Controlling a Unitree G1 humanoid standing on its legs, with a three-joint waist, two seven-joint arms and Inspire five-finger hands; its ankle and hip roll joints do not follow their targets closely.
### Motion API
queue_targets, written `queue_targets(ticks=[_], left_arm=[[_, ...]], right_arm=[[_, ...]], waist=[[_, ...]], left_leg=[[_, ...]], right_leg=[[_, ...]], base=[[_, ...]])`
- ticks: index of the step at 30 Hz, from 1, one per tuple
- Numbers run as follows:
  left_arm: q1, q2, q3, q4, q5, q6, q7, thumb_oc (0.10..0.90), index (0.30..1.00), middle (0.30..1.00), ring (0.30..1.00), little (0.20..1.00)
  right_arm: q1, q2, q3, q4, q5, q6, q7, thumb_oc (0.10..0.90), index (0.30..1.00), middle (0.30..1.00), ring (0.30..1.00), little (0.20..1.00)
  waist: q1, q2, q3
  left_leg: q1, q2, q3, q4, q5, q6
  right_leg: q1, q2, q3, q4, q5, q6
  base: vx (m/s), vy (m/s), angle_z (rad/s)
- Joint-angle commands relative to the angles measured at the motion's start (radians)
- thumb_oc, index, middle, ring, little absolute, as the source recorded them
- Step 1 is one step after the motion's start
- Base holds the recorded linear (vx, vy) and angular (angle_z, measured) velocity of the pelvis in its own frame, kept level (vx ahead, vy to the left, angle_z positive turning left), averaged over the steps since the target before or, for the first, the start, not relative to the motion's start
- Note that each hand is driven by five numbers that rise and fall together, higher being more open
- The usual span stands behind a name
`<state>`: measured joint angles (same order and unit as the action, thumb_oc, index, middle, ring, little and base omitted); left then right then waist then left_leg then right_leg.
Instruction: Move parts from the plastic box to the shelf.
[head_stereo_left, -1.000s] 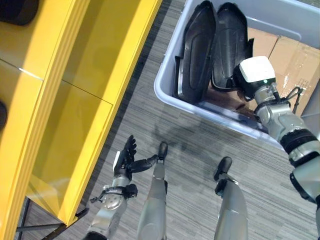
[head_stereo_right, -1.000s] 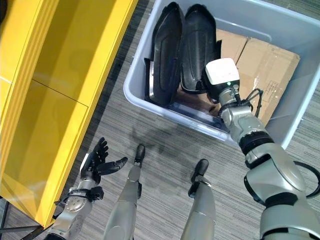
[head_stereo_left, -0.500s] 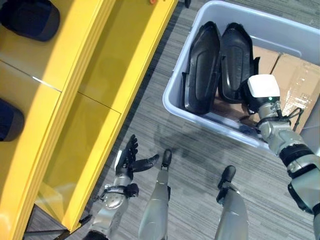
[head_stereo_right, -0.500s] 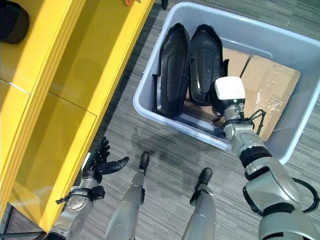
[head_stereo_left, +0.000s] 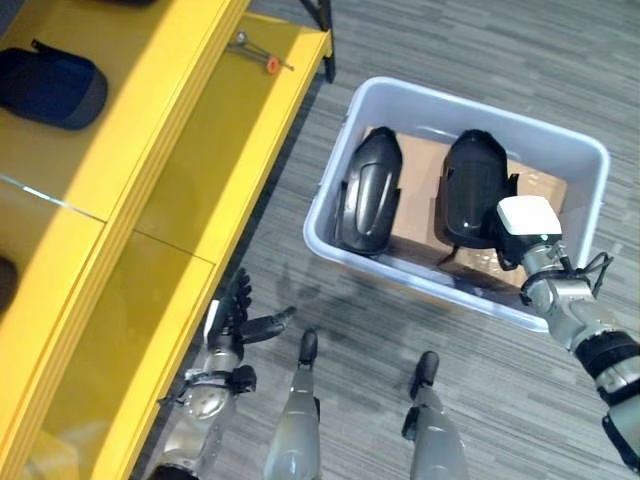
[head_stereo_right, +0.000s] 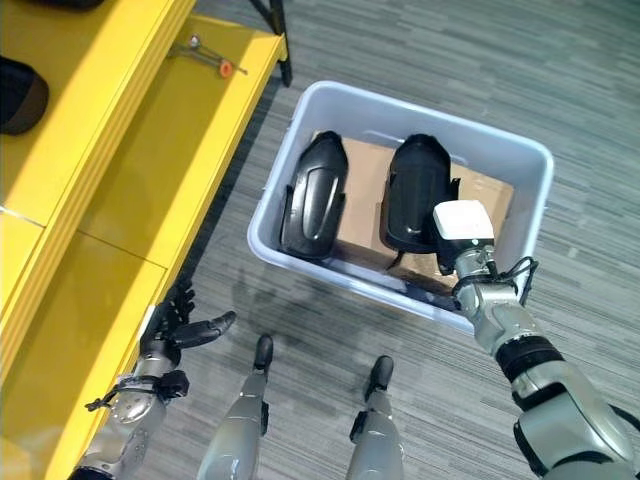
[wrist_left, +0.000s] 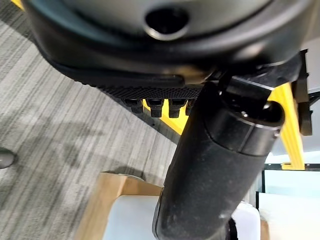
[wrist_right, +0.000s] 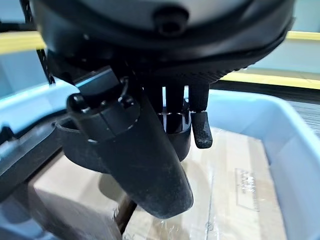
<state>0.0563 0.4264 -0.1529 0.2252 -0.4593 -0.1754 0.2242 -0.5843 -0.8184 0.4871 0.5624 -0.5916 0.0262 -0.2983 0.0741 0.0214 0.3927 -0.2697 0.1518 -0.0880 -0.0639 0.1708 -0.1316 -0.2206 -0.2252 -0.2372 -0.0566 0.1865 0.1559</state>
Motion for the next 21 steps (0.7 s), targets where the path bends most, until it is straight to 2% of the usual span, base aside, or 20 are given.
queue_targets(ticks=[1, 9, 21], left_arm=[[0.025, 0.042, 0.022, -0.065, 0.032, -0.051, -0.026, 0.9, 1.0, 1.0, 1.0, 1.0], [0.112, 0.04, 0.097, -0.078, 0.055, -0.026, -0.062, 0.9, 1.0, 1.0, 1.0, 1.0], [0.17, 0.01, 0.149, -0.088, 0.107, 0.005, -0.081, 0.9, 1.0, 1.0, 1.0, 1.0]], right_arm=[[-0.032, -0.078, -0.063, -0.065, -0.026, -0.012, -0.042, 0.4, 0.3, 0.3, 0.3, 0.3], [0.155, -0.084, -0.221, -0.252, -0.041, -0.054, -0.005, 0.4, 0.3, 0.3, 0.3, 0.3], [0.264, -0.068, -0.357, -0.508, -0.04, -0.114, 0.039, 0.4, 0.3, 0.3, 0.3, 0.3]], waist=[[0.008, -0.05, -0.087], [-0.007, -0.081, -0.185], [-0.013, -0.107, -0.297]], left_leg=[[0.064, 0.045, 0.018, -0.023, -0.019, -0.022], [0.142, 0.056, 0.034, -0.023, -0.058, -0.009], [0.228, 0.064, 0.055, -0.023, -0.096, 0.005]], right_leg=[[0.002, -0.026, 0.008, 0.052, -0.035, 0.039], [0.075, -0.017, 0.005, 0.039, -0.051, 0.046], [0.155, 0.002, 0.003, 0.04, -0.079, 0.048]], base=[[0.07, -0.016, -0.05], [0.09, 0.0, -0.06], [0.06, 0.011, -0.03]])
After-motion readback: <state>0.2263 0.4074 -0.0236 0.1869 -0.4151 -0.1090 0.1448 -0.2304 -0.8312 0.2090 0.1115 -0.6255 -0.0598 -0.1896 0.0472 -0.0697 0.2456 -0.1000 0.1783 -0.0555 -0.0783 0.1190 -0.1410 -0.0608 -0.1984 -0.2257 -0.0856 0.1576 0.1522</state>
